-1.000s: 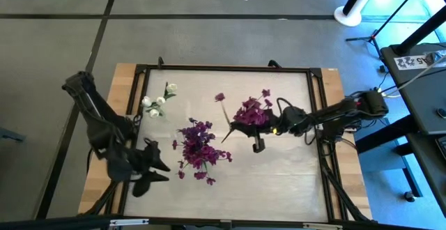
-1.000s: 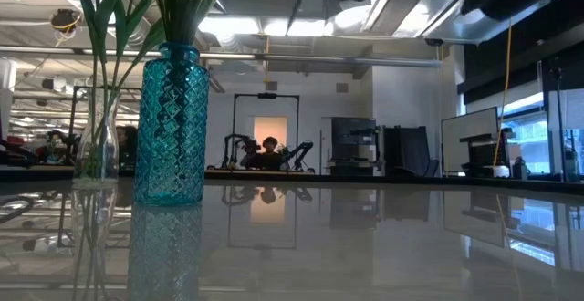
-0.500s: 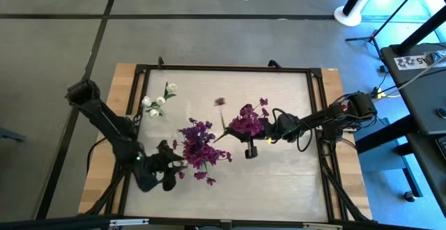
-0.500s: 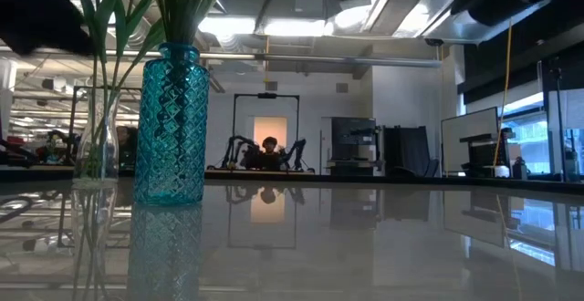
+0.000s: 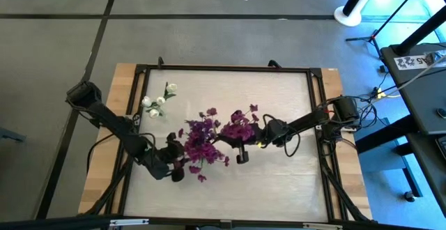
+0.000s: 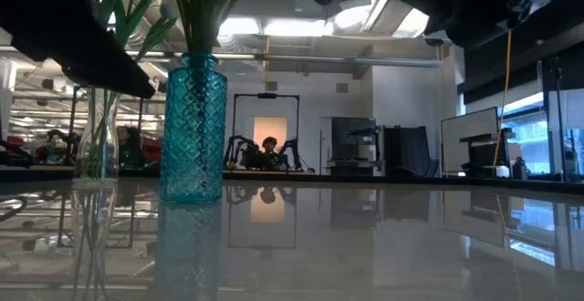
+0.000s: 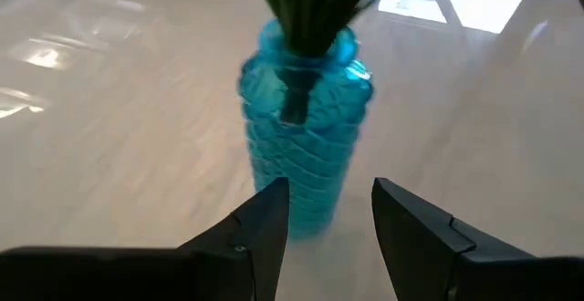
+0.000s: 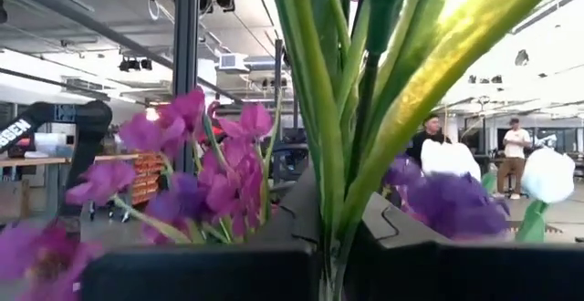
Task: Sort flowers into vase by color
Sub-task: Put the violet flower into the transparent blue vase
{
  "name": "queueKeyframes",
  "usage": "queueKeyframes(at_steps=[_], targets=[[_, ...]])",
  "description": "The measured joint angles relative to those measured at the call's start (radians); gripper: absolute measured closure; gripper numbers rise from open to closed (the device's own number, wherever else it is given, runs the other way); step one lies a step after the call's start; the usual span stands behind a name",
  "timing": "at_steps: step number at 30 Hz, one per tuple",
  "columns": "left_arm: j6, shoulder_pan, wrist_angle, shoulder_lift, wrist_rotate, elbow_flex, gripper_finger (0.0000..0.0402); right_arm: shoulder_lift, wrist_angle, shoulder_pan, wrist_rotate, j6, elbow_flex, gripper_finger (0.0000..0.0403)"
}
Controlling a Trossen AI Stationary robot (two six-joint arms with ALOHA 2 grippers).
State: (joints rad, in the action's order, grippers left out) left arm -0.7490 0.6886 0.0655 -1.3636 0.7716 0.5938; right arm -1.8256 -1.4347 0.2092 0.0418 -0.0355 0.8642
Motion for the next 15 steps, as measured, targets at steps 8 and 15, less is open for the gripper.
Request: queueKeyframes(at_steps=[8, 15], targets=[[0.041, -0.026, 0.000, 0.000, 0.041, 0.000, 0.0248, 0.000, 0.062, 0.001, 0.052, -0.051, 0.009, 0.0387], [0.104, -0.055, -0.011, 0.000, 0.006, 0.000, 0.0248, -0.047, 0.070, 0.023, 0.080, -0.103, 0.065, 0.0387]])
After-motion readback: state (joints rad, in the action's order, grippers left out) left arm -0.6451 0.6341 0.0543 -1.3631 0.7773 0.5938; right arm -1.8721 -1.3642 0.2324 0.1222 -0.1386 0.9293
